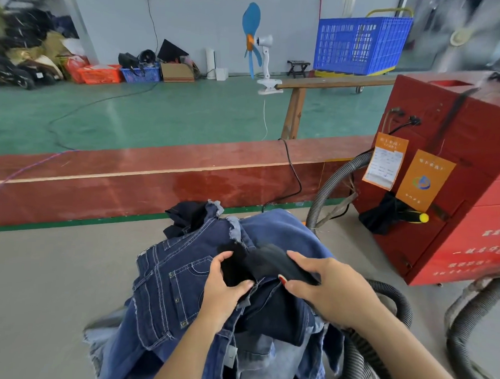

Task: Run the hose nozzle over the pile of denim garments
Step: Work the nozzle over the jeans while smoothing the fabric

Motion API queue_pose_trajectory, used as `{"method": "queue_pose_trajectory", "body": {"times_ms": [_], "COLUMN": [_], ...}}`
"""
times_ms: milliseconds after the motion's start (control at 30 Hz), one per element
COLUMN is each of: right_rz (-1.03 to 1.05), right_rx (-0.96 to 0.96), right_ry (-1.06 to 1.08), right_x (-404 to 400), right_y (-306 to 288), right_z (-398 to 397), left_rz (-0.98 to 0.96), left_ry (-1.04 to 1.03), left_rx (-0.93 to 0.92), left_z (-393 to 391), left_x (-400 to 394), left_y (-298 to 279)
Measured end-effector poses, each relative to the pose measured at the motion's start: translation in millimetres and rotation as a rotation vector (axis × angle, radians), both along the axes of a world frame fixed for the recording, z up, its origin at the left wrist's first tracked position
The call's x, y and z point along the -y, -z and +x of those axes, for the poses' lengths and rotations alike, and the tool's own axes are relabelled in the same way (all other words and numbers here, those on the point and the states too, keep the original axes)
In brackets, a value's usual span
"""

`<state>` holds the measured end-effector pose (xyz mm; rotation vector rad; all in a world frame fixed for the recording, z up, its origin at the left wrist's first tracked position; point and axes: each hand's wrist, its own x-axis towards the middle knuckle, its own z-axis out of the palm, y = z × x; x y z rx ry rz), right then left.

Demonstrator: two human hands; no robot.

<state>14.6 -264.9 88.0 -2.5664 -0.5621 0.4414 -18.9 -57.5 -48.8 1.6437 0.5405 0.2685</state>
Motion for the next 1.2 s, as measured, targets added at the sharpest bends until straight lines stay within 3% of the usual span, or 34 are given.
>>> {"method": "queue_pose_trajectory", "body": {"times_ms": [400,633,900,1067,1200], "right_rz": [0.133,-0.009,0.163,0.044,-0.015], "right_rx": [0.041,0.028,0.056,-0.026,0.031], "right_ry": [0.04,-0.046,0.034,-0.032,-0.076], "right_x": [-4,-15,-6,7,-13], "right_y": [-5,-1,-10,-9,-5], "right_z": [10,-1,8,-3,-3], "left_rz": [0.019,-0.02,0.018,-0.007,-0.015], "left_ry": [-0.003,-0.014,-0.011,-0.007,-0.004], "left_rx": [-0.01,0.009,-0.018,0.007,0.011], "left_z": [0,0,0,0,0], "left_x": [-1,0,0,0,1], "left_y": [-2,-1,-2,-1,-2]}}
